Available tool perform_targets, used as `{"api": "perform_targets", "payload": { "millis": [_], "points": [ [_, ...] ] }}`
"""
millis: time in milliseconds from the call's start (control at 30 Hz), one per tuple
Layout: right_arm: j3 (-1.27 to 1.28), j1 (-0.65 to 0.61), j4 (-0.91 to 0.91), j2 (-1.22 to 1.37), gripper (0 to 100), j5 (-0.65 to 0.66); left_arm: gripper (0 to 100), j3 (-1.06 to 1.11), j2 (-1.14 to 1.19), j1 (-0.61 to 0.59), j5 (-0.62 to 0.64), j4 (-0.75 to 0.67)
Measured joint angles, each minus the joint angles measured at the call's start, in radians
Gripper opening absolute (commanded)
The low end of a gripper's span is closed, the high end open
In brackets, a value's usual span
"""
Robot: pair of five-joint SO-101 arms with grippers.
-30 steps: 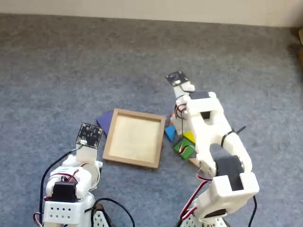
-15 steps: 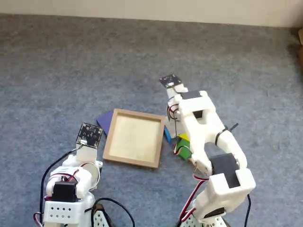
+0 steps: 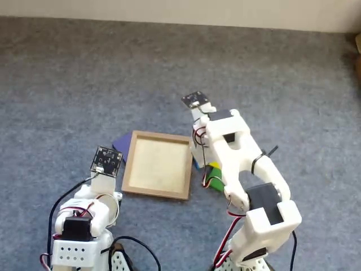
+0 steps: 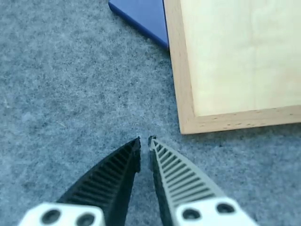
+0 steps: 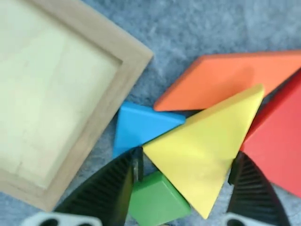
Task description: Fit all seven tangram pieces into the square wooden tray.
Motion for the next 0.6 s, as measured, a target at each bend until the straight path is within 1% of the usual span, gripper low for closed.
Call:
{"api": "perform_targets", "payload": {
  "millis": [267, 600],
  "points": [
    [-0.026, -0.002, 0.003, 0.091, 28.6, -0.003, 5, 0.0, 0.0, 0.0, 0.0, 0.0],
    [-0.035, -0.002, 0.003, 0.101, 28.6, -0.003, 5, 0.0, 0.0, 0.0, 0.0, 0.0]
  ]
}}
